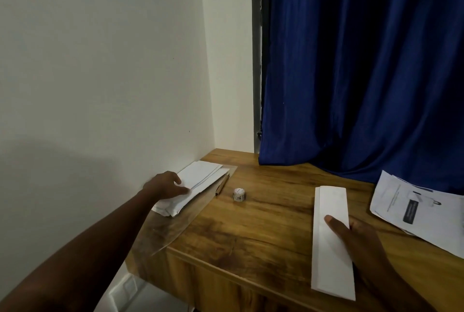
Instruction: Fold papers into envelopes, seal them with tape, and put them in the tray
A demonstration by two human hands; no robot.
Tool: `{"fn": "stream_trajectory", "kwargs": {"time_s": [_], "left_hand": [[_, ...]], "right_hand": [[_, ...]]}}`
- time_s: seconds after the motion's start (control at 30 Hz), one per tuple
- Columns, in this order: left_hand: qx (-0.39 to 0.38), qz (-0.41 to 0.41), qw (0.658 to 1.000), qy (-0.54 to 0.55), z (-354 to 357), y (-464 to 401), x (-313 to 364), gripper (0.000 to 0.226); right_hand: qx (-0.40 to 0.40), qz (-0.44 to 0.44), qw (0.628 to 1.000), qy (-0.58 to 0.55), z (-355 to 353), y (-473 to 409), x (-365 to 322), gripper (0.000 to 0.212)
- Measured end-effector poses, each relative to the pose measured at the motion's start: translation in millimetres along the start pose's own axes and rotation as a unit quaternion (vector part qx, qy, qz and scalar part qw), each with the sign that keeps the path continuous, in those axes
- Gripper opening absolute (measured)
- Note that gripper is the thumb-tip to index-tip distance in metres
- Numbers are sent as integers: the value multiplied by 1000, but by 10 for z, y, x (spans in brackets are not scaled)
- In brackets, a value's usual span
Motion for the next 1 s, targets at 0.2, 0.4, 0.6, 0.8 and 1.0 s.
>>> {"fn": "stream_trajectory", "kwargs": {"time_s": [0.2, 0.4, 0.6, 0.8, 1.0], "left_hand": [[62, 23, 994, -89, -108, 72, 175, 34], [152, 26, 977, -150, -320, 197, 323, 27], [276, -19, 960, 39, -1145, 420, 336, 21], [269, 48, 838, 473, -1421, 908, 618, 14], [27, 75, 753, 654, -490, 1656, 1546, 24]], "right_hand": [[0, 1, 1000, 9, -4, 2, -4, 40], [0, 10, 1000, 16, -4, -17, 11, 45], [-2, -2, 1000, 14, 12, -29, -7, 42], [-1, -3, 1000, 5, 46, -82, 10, 45], [22, -28, 999, -41, -44, 66, -89, 64]]}}
Point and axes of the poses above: each hand's wrist, its own y-axis away from the middle knuckle, its own z-axis out of the palm, x = y × z, the point moved 7 cm from there along -y, towards the middle knuckle
